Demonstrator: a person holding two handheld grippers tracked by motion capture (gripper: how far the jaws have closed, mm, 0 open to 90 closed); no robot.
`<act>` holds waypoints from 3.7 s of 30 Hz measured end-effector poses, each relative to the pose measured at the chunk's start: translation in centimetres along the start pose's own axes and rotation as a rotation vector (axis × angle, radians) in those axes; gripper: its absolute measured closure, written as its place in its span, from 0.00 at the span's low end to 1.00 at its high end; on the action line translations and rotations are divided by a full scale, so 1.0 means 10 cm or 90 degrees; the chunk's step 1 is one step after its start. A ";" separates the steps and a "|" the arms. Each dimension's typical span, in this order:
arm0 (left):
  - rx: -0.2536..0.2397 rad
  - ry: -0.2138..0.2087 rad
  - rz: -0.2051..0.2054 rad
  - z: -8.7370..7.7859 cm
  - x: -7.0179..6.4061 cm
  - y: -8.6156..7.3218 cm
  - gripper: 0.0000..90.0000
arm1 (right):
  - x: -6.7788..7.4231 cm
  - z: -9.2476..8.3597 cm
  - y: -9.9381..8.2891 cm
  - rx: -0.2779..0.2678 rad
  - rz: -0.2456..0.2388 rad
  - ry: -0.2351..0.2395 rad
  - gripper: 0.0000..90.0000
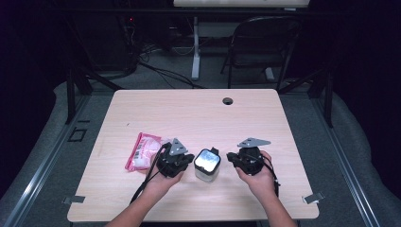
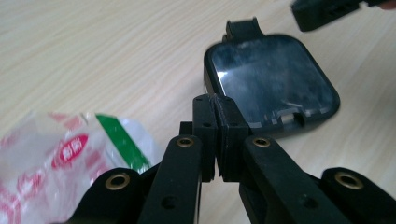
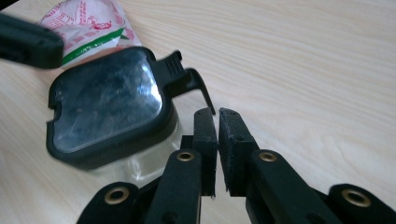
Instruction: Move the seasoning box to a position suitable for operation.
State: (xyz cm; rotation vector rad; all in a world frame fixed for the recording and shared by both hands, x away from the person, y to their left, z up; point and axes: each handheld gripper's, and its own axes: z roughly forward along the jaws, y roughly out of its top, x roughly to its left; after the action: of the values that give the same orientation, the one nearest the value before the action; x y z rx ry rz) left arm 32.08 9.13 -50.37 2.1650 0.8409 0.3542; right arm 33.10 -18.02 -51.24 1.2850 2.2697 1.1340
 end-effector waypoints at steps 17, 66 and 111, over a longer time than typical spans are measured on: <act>0.044 0.006 0.000 0.04 -0.12 -0.27 0.97 | 0.04 0.32 0.10 0.046 -0.009 0.042 0.94; 0.058 0.014 -0.004 0.14 -0.01 -0.20 0.96 | 0.04 0.33 -0.15 0.126 -0.081 0.111 0.79; 0.034 -0.057 -0.011 -0.13 0.05 -0.29 0.69 | 0.23 -0.03 -0.26 0.133 -0.105 0.128 0.66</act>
State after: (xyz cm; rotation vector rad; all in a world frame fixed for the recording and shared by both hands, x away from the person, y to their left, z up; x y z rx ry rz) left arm 30.49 11.62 -51.65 2.2047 0.8271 0.2274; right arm 30.10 -17.01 -52.76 1.0700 2.6470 1.0320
